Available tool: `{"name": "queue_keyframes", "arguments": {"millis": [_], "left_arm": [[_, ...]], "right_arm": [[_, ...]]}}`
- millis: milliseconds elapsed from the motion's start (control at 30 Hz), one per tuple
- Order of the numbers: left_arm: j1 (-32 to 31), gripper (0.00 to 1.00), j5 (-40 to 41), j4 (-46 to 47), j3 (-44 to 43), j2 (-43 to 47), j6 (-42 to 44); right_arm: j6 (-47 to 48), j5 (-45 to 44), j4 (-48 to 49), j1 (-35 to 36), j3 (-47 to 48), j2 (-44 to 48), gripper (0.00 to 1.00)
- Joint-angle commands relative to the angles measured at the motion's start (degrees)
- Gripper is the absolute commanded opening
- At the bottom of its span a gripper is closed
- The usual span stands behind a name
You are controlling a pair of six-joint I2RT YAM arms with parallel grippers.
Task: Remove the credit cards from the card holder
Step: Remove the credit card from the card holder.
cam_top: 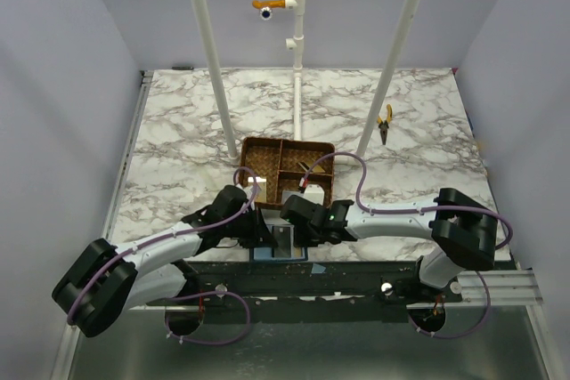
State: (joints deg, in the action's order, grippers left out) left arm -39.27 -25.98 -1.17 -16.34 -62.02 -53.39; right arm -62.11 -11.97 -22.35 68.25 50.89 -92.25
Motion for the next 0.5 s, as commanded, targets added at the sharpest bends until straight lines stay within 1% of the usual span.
{"name": "queue_keyframes", "arguments": {"millis": [0, 367, 400, 467], "left_arm": [[0.8, 0.0, -0.9, -1.9, 0.6, 0.0, 2.3], [2.0, 0.0, -1.6, -2.1, 1.0, -0.3, 3.7], [2.0, 0.0, -1.8, -1.8, 0.9, -0.8, 3.9], [2.0, 0.0, -2.7, -0.1, 1.0, -1.8, 3.7]], "right_arm": [[0.0, -2.2, -3.2, 0.0, -1.9, -0.9, 0.01], [0.1, -2.5, -3.4, 0.0, -1.1, -0.7, 0.01], [0.4, -2.5, -3.5, 0.0, -0.6, -0.7, 0.01], [1.0, -2.8, -3.5, 0.0, 0.3, -0.2, 0.05]]}}
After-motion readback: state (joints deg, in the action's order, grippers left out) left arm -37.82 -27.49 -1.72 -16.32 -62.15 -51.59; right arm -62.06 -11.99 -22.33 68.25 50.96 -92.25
